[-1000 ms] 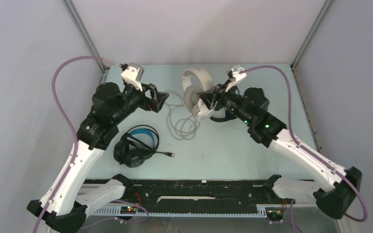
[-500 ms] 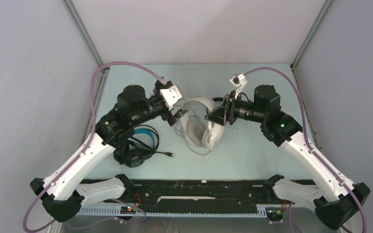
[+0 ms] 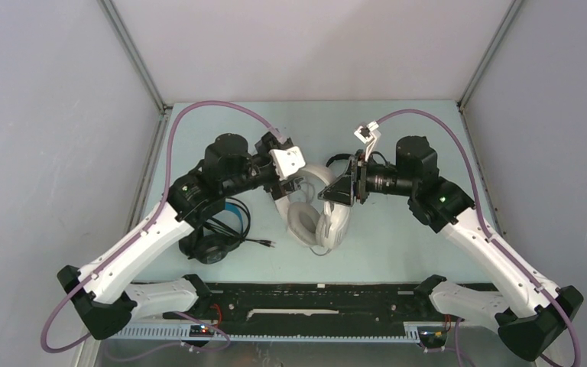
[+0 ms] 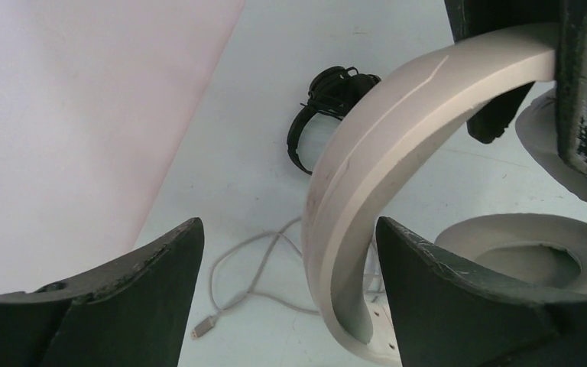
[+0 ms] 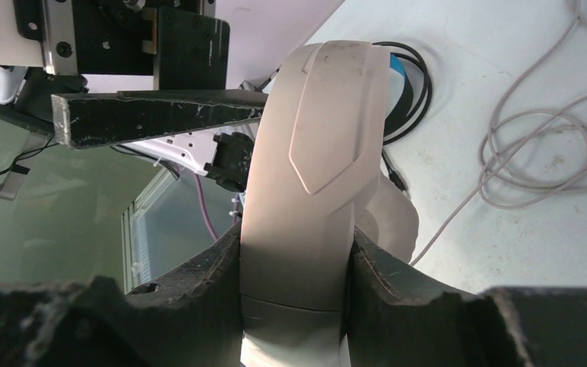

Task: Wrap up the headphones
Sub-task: Pick up the headphones from the center of the board.

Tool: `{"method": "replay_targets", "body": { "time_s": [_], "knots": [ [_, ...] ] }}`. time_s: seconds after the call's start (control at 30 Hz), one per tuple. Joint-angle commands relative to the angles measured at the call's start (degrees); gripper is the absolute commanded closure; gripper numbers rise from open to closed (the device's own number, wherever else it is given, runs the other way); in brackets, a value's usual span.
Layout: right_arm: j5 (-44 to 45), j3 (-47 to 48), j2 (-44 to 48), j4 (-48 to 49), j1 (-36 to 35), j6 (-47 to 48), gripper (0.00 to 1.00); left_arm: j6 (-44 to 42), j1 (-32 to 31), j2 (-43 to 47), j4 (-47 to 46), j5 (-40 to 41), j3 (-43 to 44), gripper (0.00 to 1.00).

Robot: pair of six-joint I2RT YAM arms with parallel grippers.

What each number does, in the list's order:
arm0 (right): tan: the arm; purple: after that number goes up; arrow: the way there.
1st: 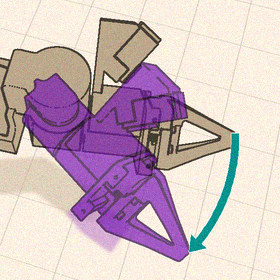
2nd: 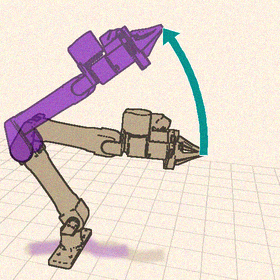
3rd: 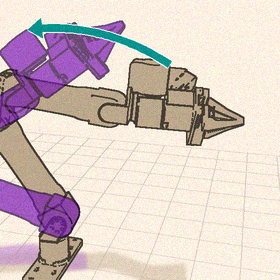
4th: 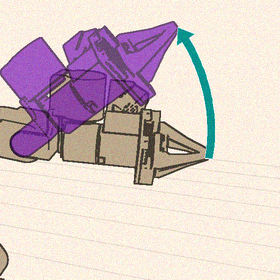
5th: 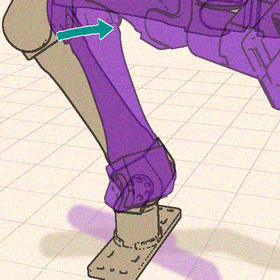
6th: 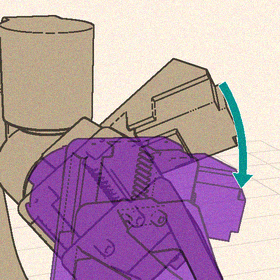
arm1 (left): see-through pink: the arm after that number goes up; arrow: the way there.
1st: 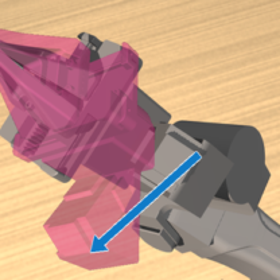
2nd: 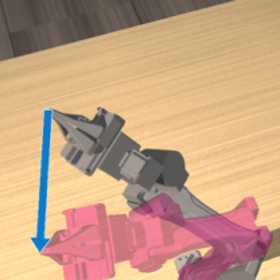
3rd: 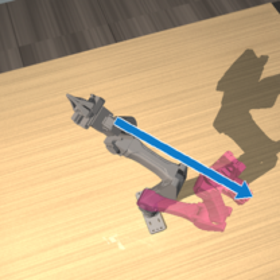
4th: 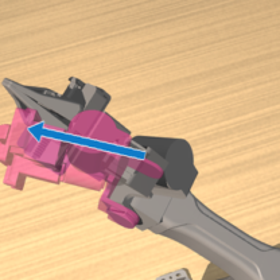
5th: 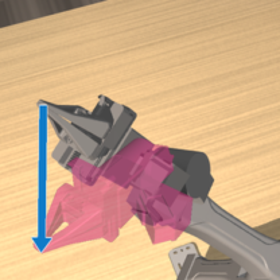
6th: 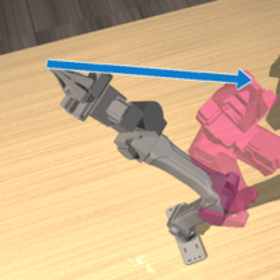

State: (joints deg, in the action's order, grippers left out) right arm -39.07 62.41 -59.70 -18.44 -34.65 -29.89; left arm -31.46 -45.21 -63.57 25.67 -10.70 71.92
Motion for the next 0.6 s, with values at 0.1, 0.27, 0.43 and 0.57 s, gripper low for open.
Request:
{"method": "replay_targets", "body": {
  "time_s": [0.1, 0.27, 0.43, 0.57],
  "knots": [
    [-0.4, 2.1, 2.3, 5.1, -1.7, -2.1, 1.00, -0.8, -0.4, -0.9, -3.5, 0.0, -1.9, 0.21],
    [-0.3, 1.5, 2.3, 5.9, -1.9, -2.4, 1.00, -0.6, -0.5, -1.7, -2.8, -0.9, -2.2, 0.31],
    [-0.4, 1.1, 2.4, 6.6, -2.0, -2.6, 1.00, -0.3, -0.5, -1.4, -3.7, -2.1, -3.9, 0.39],
    [0.3, 1.0, 1.6, 5.8, -1.9, -1.4, 1.00, -0.4, -0.6, -1.4, -4.4, -1.3, -4.3, 0.51]
  ]
}}
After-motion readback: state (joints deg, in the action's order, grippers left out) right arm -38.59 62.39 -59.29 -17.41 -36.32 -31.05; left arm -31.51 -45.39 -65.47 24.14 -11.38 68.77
